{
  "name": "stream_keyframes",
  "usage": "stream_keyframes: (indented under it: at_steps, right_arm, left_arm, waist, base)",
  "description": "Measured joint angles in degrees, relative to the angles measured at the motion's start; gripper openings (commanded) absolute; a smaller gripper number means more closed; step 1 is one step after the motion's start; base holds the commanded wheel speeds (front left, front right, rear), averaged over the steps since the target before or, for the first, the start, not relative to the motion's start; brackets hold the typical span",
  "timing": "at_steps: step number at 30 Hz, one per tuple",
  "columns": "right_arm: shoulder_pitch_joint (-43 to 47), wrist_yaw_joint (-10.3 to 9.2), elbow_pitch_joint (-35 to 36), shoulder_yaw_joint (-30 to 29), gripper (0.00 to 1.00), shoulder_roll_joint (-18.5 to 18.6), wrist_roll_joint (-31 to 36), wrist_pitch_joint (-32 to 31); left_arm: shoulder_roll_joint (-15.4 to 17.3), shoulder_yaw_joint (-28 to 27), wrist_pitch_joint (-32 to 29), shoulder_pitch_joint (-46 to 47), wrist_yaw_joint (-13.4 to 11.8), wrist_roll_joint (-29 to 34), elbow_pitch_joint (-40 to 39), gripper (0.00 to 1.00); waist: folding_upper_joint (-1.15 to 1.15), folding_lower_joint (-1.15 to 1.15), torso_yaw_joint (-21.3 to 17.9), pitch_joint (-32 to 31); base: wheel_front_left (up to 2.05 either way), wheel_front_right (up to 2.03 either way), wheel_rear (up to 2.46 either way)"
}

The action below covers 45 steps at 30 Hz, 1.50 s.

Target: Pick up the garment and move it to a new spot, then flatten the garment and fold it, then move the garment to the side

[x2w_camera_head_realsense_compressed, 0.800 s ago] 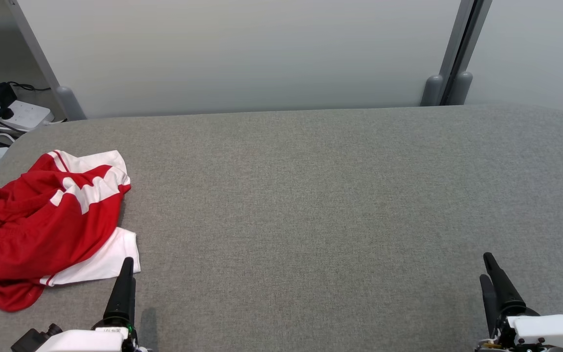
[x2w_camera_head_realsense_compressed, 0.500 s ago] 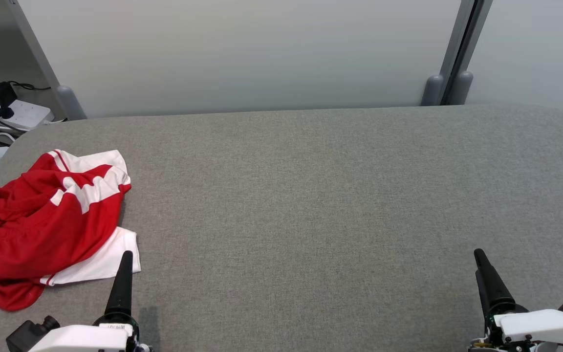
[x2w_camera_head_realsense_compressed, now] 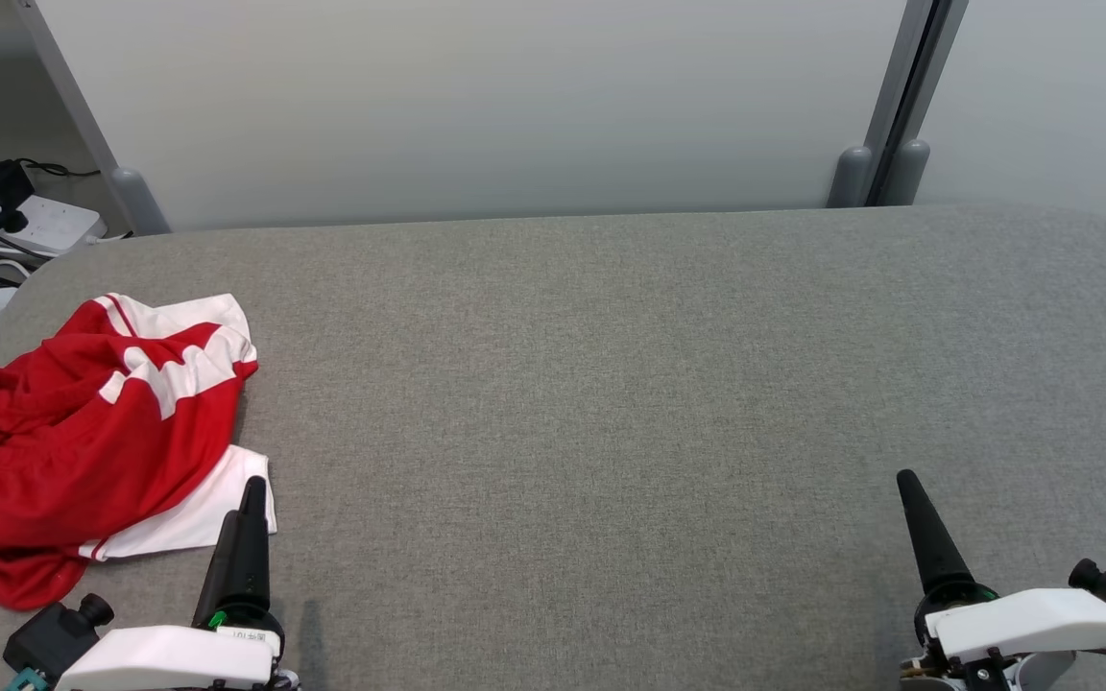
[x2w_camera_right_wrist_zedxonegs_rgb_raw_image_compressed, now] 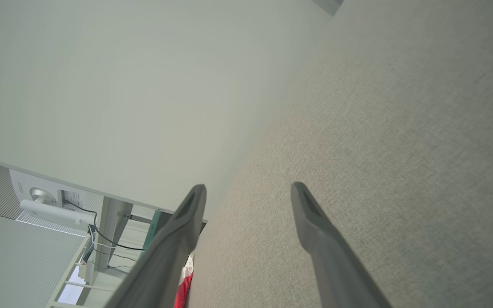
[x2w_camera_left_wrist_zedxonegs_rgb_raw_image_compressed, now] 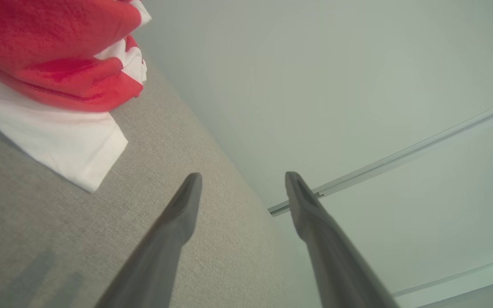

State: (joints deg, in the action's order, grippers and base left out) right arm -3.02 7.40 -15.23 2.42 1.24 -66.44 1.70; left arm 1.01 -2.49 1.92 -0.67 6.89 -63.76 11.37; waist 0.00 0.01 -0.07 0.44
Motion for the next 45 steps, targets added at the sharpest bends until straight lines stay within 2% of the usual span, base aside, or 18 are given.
stream_keyframes:
  at_steps: [11, 45]
  right_arm:
    - [-1.2, 0.0, 0.6, 3.0, 1.0, 0.5, 10.5, 1.8]
    - [-3.8, 0.0, 4.2, 7.8, 1.0, 0.9, 31.8, 7.2]
  left_arm:
    - [0.1, 1.5, 1.7, 0.1, -0.7, 11.6, -1.6, 1.0]
    - [0.5, 3.1, 7.4, 2.4, -1.9, 35.3, -7.0, 1.0]
  waist:
    - [0.0, 0.0, 0.0, 0.2]
    - [0.0, 0.0, -0.2, 1.4]
  base:
    - [0.0, 0.0, 0.0]
    - [0.0, 0.0, 0.0]
